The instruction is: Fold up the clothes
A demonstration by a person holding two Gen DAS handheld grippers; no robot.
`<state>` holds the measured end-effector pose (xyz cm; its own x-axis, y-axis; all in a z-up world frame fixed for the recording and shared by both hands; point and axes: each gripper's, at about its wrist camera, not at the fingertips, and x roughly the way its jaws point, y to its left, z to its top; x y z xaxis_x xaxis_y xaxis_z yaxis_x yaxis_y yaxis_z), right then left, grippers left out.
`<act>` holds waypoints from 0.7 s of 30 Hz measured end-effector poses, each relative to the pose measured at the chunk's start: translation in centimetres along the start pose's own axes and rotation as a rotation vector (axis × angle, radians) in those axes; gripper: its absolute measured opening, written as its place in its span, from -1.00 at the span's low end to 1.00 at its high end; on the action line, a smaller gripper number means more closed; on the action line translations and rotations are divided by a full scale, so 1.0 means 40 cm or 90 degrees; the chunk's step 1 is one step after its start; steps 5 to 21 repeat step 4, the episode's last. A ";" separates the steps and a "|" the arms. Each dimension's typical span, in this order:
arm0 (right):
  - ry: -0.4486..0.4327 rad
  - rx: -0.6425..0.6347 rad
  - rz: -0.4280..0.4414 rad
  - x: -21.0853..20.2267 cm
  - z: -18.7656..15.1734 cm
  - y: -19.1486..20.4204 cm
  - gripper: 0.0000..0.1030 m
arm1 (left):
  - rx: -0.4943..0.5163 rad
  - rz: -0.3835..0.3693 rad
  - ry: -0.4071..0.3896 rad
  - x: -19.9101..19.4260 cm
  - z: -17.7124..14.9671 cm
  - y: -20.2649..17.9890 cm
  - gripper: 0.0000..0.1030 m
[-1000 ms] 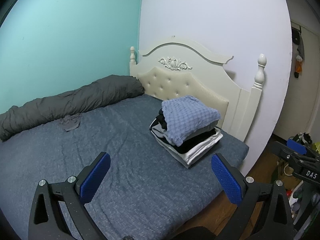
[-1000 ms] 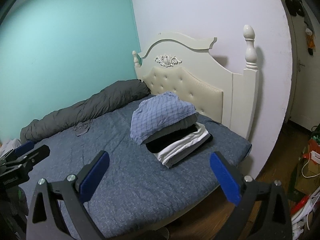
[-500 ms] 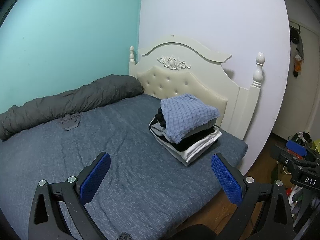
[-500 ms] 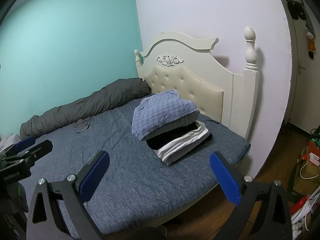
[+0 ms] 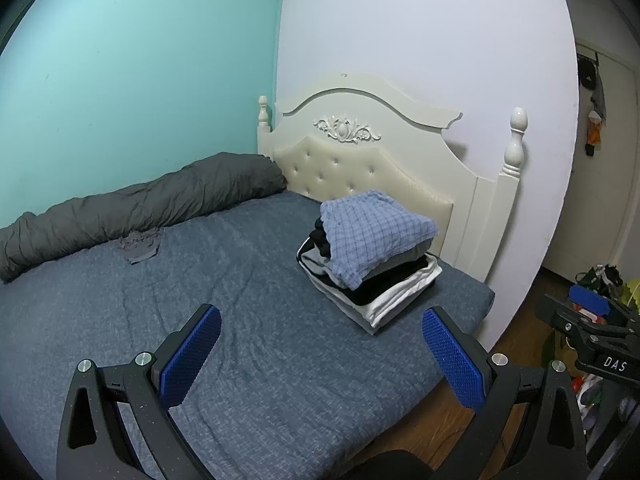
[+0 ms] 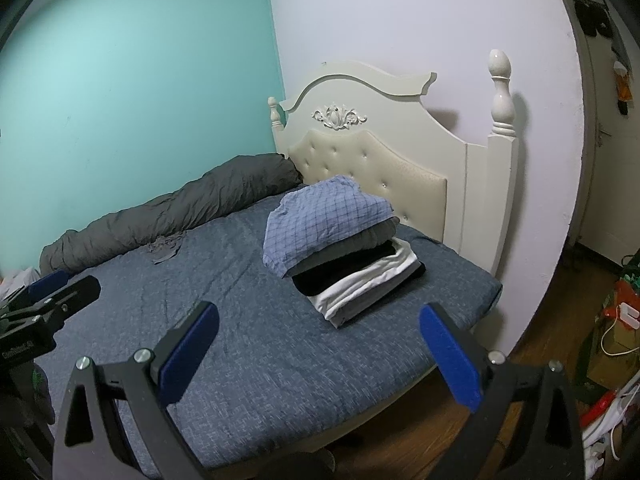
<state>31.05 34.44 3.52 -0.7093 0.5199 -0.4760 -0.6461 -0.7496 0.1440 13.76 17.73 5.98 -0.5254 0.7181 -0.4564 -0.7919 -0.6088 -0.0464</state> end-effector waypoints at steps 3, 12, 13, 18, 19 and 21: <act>-0.001 0.000 -0.001 -0.001 0.000 0.000 0.96 | -0.001 -0.002 -0.003 -0.001 0.000 0.000 0.99; -0.001 0.000 -0.002 -0.001 0.000 0.000 0.96 | -0.001 -0.003 -0.003 -0.001 0.000 -0.001 0.99; -0.001 0.000 -0.002 -0.001 0.000 0.000 0.96 | -0.001 -0.003 -0.003 -0.001 0.000 -0.001 0.99; -0.001 0.000 -0.002 -0.001 0.000 0.000 0.96 | -0.001 -0.003 -0.003 -0.001 0.000 -0.001 0.99; -0.001 0.000 -0.002 -0.001 0.000 0.000 0.96 | -0.001 -0.003 -0.003 -0.001 0.000 -0.001 0.99; -0.001 0.000 -0.002 -0.001 0.000 0.000 0.96 | -0.001 -0.003 -0.003 -0.001 0.000 -0.001 0.99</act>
